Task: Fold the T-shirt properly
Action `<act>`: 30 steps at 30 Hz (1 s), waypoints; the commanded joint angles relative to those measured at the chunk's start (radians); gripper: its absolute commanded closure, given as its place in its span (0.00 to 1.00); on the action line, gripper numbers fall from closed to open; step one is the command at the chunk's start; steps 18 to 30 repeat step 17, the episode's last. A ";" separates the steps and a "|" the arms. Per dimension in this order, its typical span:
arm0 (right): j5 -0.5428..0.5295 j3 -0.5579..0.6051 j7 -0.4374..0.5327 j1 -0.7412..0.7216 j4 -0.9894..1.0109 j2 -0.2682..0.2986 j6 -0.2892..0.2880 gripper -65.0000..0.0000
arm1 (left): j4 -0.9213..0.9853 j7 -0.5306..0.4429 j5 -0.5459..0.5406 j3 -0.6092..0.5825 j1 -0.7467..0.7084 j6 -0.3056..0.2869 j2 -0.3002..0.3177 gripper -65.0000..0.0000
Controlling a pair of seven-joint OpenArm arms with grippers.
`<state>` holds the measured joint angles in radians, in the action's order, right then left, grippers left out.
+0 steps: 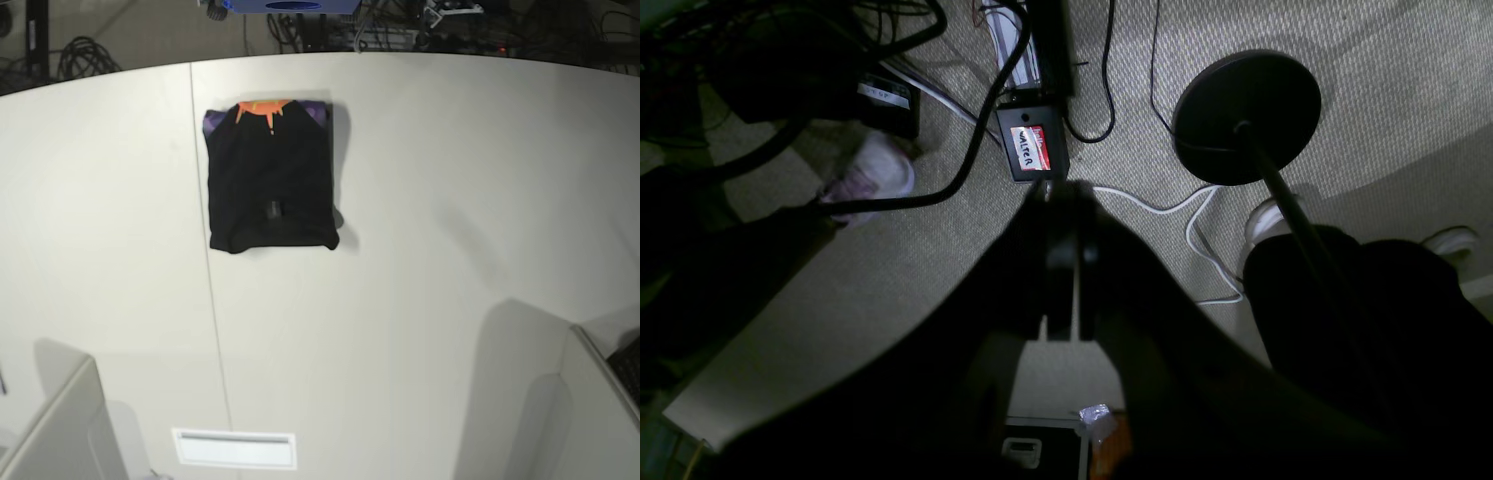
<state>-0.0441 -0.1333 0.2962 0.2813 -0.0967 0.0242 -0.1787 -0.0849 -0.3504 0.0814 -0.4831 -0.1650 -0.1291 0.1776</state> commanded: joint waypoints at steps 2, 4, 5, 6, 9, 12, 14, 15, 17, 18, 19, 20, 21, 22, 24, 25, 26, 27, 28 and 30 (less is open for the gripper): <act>-0.001 0.001 0.004 0.011 0.001 -0.004 0.005 1.00 | -0.002 -0.002 0.004 0.001 -0.008 0.001 0.007 1.00; -0.001 0.001 0.005 0.011 -0.001 -0.005 0.005 1.00 | -0.028 -0.002 0.004 0.001 -0.011 0.001 0.007 1.00; -0.001 0.001 0.005 0.011 -0.001 -0.007 0.005 1.00 | -0.039 -0.002 0.004 0.001 -0.017 0.003 0.007 1.00; -0.001 0.001 0.005 0.009 -0.001 -0.007 0.005 1.00 | -0.042 -0.002 0.002 0.002 -0.020 0.003 0.006 1.00; -0.001 0.002 0.004 -0.001 -0.001 -0.007 0.005 1.00 | -0.039 -0.002 0.002 0.004 -0.029 0.003 0.001 1.00; -0.001 0.002 0.004 -0.001 -0.001 -0.004 0.005 1.00 | -0.042 -0.002 0.002 0.004 -0.038 0.003 -0.011 1.00; -0.001 0.002 0.004 0.002 -0.001 -0.004 0.005 1.00 | -0.039 -0.002 0.002 0.004 -0.040 0.003 -0.022 1.00; -0.001 0.002 0.004 0.002 -0.001 -0.004 0.005 1.00 | -0.039 -0.002 0.002 0.004 -0.041 0.003 -0.023 1.00; -0.001 0.002 0.004 0.002 0.001 -0.004 0.005 1.00 | -0.037 0.000 0.002 0.004 -0.046 0.003 -0.025 1.00; -0.001 0.002 0.004 0.002 0.001 -0.004 0.005 1.00 | -0.037 0.000 0.002 0.004 -0.046 0.003 -0.025 1.00; -0.001 0.002 0.004 0.002 0.001 -0.004 0.005 1.00 | -0.037 0.000 0.002 0.004 -0.046 0.003 -0.025 1.00; -0.001 0.002 0.004 0.002 0.001 -0.004 0.005 1.00 | -0.037 0.000 0.002 0.004 -0.046 0.003 -0.025 1.00; -0.001 0.002 0.004 0.002 0.001 -0.004 0.005 1.00 | -0.037 0.000 0.002 0.004 -0.046 0.003 -0.025 1.00; -0.001 0.002 0.004 0.002 0.001 -0.004 0.005 1.00 | -0.037 0.000 0.002 0.004 -0.046 0.003 -0.025 1.00; -0.001 0.002 0.004 0.002 0.001 -0.004 0.005 1.00 | -0.037 0.000 0.002 0.004 -0.046 0.003 -0.025 1.00; -0.001 0.002 0.004 0.002 0.001 -0.004 0.005 1.00 | -0.037 0.000 0.002 0.004 -0.046 0.003 -0.025 1.00; -0.001 0.002 0.004 0.002 0.001 -0.004 0.005 1.00 | -0.037 0.000 0.002 0.004 -0.046 0.003 -0.025 1.00; -0.001 0.002 0.004 0.002 0.001 -0.004 0.005 1.00 | -0.037 0.000 0.002 0.004 -0.046 0.003 -0.025 1.00; -0.001 0.002 0.004 0.002 0.001 -0.004 0.005 1.00 | -0.037 0.000 0.002 0.004 -0.046 0.003 -0.025 1.00; -0.001 0.002 0.004 0.002 0.001 -0.004 0.005 1.00 | -0.037 0.000 0.002 0.004 -0.046 0.003 -0.025 1.00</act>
